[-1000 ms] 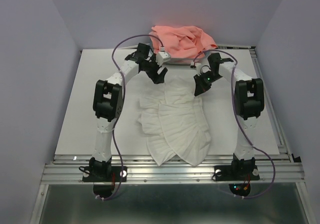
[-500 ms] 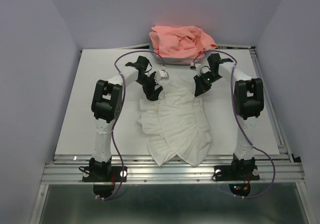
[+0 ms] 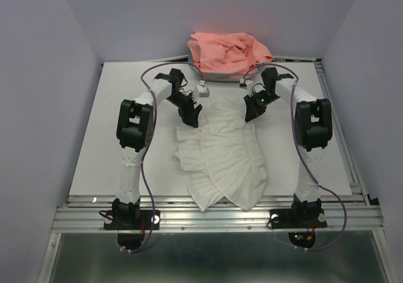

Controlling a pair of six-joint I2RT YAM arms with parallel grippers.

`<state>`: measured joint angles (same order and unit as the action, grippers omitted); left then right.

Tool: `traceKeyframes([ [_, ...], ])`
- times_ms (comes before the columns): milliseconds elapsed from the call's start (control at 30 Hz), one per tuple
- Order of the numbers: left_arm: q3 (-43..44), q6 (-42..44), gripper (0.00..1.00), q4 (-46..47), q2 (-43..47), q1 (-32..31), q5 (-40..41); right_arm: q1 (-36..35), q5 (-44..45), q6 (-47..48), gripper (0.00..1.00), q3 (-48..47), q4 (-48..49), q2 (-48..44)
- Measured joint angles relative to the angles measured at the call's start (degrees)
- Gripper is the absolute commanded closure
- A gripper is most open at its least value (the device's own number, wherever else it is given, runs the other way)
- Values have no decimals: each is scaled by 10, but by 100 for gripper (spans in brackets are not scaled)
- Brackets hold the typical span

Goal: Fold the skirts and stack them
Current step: Flatten the skirt out, then fold the skirt

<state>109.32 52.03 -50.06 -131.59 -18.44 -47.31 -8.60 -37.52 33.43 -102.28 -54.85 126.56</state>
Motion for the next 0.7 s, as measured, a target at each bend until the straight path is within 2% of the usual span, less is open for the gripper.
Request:
traceKeyframes([
  [33, 0, 0, 29, -2, -4, 0, -1, 0, 0, 0, 99, 0, 0, 0],
  [67, -1, -4, 41, -3, -8, 0, -2, 0, 0, 0, 99, 0, 0, 0],
  [133, -7, -12, 52, 5, -14, 0, 0, 0, 0, -1, 99, 0, 0, 1],
  [167, -14, -22, 68, 18, -15, 0, 1, 0, 0, -2, 99, -1, 0, 2],
  [267, -22, -50, 100, 57, -15, -1, 23, 0, -1, -9, 99, -12, -1, 12],
  [433, 25, -103, 100, 80, -32, 3, 69, 0, -1, -38, 99, -53, 1, 36],
  [567, 199, -132, 100, 78, -109, 24, 115, 1, 3, -63, 99, -127, 15, 68],
  [633, 240, -136, 100, 78, -119, 36, 129, 1, 6, -72, 99, -156, 26, 72],
  [700, 239, -136, 100, 87, -105, 48, 136, 2, 6, -78, 99, -181, 35, 72],
])
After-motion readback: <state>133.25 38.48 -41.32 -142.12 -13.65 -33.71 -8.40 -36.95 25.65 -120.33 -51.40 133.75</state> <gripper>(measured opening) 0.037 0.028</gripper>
